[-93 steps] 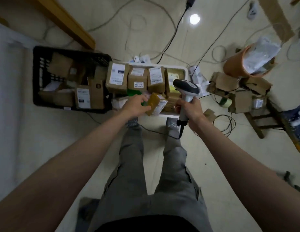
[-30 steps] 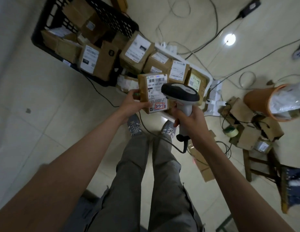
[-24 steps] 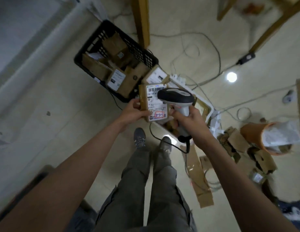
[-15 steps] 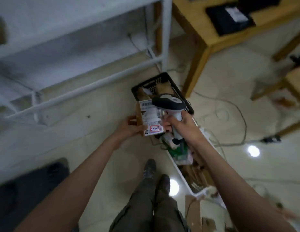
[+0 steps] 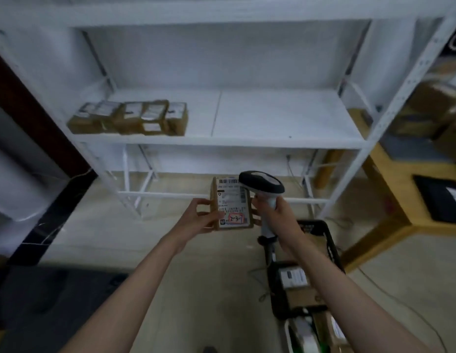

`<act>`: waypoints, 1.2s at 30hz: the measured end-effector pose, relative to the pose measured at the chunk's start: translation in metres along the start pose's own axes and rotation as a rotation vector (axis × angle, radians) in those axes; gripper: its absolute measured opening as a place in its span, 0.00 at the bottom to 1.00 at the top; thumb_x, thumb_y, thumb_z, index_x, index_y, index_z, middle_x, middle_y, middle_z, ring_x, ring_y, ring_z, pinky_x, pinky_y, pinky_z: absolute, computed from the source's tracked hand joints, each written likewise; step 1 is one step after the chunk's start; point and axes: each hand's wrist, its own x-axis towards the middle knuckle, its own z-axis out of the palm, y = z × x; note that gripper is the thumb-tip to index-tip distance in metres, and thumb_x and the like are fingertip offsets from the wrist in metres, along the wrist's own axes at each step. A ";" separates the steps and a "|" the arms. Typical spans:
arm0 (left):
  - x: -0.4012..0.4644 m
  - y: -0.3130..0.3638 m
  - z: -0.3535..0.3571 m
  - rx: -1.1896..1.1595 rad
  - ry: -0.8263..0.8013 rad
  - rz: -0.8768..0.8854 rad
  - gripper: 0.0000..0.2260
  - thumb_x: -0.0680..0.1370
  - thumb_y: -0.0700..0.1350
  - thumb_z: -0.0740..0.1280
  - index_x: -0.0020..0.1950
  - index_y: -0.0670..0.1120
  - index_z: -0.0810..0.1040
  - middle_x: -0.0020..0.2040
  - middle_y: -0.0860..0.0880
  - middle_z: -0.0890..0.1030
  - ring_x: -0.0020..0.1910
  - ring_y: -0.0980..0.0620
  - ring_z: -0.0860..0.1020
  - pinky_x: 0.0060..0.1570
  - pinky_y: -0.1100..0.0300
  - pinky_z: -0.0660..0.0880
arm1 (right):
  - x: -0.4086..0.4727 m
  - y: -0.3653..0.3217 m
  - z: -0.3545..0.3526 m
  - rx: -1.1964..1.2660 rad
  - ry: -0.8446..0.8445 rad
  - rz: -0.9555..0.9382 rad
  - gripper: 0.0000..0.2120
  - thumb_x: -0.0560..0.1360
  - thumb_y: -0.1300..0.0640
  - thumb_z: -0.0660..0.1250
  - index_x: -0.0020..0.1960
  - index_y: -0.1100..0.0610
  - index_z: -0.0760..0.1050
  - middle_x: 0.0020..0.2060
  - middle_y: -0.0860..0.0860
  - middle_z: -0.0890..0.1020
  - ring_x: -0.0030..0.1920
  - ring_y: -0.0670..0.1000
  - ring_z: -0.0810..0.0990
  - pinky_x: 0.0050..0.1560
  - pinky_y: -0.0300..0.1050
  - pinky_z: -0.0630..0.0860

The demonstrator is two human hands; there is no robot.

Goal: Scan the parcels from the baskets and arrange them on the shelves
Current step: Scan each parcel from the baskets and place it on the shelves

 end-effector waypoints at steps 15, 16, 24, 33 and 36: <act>0.098 0.107 -0.113 0.248 0.098 0.204 0.32 0.73 0.56 0.77 0.74 0.51 0.73 0.58 0.47 0.79 0.57 0.50 0.80 0.62 0.49 0.78 | 0.149 -0.087 0.104 0.094 -0.031 -0.032 0.12 0.82 0.57 0.66 0.64 0.59 0.75 0.55 0.56 0.86 0.55 0.57 0.85 0.59 0.62 0.81; 0.105 0.112 -0.115 0.252 0.101 0.202 0.32 0.73 0.55 0.77 0.74 0.50 0.72 0.59 0.46 0.79 0.57 0.49 0.80 0.62 0.48 0.78 | 0.158 -0.088 0.107 0.091 -0.027 -0.028 0.11 0.82 0.57 0.66 0.63 0.59 0.76 0.54 0.56 0.86 0.55 0.57 0.86 0.59 0.62 0.81; 0.199 0.140 -0.129 0.325 0.153 0.228 0.37 0.73 0.56 0.76 0.78 0.52 0.65 0.62 0.48 0.78 0.60 0.50 0.78 0.53 0.60 0.73 | 0.260 -0.083 0.113 0.103 -0.039 0.015 0.11 0.82 0.58 0.64 0.63 0.59 0.76 0.54 0.56 0.86 0.55 0.56 0.86 0.58 0.59 0.82; 0.312 0.174 -0.127 0.401 0.227 0.203 0.26 0.71 0.47 0.80 0.65 0.54 0.74 0.56 0.55 0.79 0.45 0.69 0.76 0.36 0.78 0.70 | 0.395 -0.088 0.106 0.191 -0.139 0.061 0.10 0.83 0.62 0.63 0.63 0.60 0.76 0.53 0.55 0.85 0.51 0.53 0.86 0.49 0.49 0.85; 0.341 0.179 -0.131 0.430 0.235 0.169 0.27 0.70 0.43 0.80 0.67 0.46 0.76 0.58 0.49 0.81 0.50 0.60 0.78 0.45 0.75 0.73 | 0.428 -0.084 0.109 0.195 -0.152 0.100 0.09 0.83 0.63 0.63 0.61 0.59 0.76 0.52 0.54 0.85 0.52 0.54 0.85 0.47 0.49 0.85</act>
